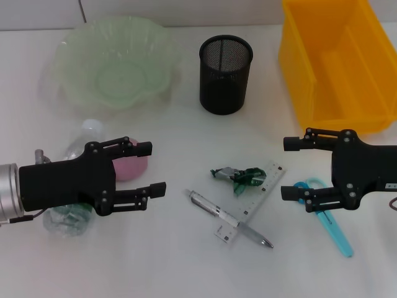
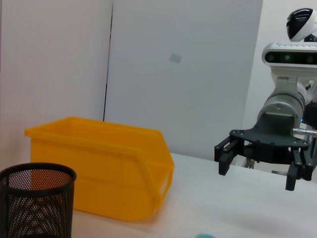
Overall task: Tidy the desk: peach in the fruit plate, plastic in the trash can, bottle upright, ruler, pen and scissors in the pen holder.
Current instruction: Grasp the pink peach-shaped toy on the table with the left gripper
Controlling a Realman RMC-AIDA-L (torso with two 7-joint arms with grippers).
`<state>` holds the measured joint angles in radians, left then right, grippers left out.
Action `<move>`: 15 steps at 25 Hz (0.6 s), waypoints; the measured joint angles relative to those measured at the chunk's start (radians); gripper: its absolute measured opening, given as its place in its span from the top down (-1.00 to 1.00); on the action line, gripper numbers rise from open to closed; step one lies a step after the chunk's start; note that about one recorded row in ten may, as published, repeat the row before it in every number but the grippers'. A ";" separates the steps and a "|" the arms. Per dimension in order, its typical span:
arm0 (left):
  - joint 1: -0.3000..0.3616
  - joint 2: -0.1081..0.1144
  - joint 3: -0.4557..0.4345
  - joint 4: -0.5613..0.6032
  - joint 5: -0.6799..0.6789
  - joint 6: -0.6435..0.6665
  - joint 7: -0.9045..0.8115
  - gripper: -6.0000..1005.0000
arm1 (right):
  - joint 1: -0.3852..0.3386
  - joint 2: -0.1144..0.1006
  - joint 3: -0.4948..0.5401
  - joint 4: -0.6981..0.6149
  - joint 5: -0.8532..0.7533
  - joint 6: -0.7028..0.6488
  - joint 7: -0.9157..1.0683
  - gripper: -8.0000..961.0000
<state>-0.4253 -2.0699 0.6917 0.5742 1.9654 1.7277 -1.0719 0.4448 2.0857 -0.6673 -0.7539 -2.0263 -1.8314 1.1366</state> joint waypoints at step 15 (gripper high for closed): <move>0.007 -0.002 0.011 -0.004 -0.035 -0.006 -0.001 -0.55 | 0.001 0.000 0.000 0.016 0.000 0.017 0.000 -0.75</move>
<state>-0.4187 -2.0723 0.7027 0.5704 1.9301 1.7216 -1.0729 0.4459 2.0859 -0.6675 -0.7377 -2.0263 -1.8145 1.1365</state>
